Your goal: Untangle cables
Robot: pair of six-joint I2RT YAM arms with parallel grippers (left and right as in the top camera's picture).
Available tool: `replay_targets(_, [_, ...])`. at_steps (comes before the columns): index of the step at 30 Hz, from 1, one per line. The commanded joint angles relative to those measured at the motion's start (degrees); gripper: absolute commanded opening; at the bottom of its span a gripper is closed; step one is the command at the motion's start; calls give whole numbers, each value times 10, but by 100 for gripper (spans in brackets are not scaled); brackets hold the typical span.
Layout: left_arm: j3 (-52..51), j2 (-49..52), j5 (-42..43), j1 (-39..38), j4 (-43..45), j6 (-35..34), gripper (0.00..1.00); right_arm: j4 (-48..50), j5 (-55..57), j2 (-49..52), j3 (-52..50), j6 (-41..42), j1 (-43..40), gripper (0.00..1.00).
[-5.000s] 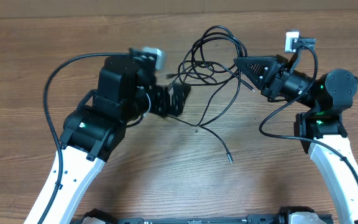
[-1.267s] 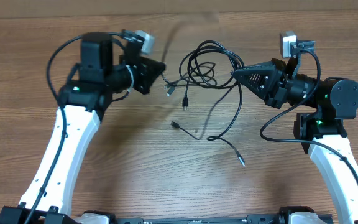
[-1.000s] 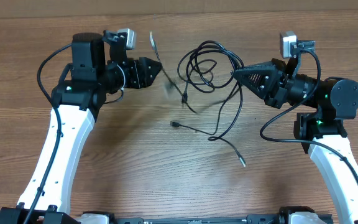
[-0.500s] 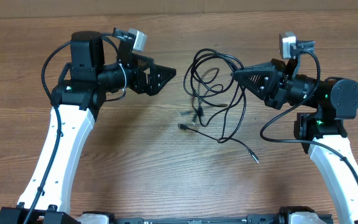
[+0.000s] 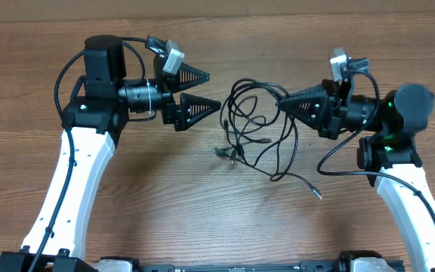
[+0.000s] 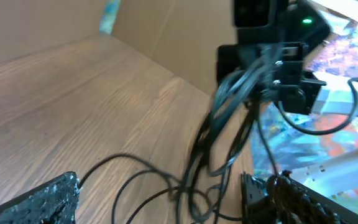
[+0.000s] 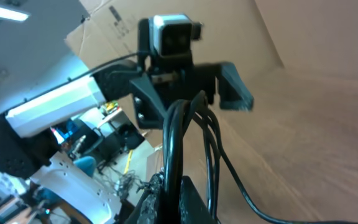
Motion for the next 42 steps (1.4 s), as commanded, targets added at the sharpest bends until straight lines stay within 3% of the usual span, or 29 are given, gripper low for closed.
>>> replay_targets(1, [6,-12,26,2,3,19,100,-64,7,-8,7,-97,-2,4])
replay_targets(13, [6,-12,20,-18,-2,24,100,-86,7,-3,7,-101,-1,4])
replay_targets(17, [6,-12,-23,-41,-2,18,89,-86,7,-3,7,-101,1,4])
replay_targets(20, [6,-12,-59,-60,-2,3,89,-89,7,-3,7,-118,10,4])
replay_targets(23, [6,-12,-77,-75,1,2,83,-91,7,-3,7,-131,19,4])
replay_targets(31, [6,-12,-77,-76,8,2,76,-96,7,-3,6,-131,18,4])
replay_targets(36, [6,-12,-76,-76,17,2,58,-138,11,-3,6,-174,18,4])
replay_targets(42, [6,-12,-76,-76,24,2,52,-164,14,-3,6,-191,18,4])
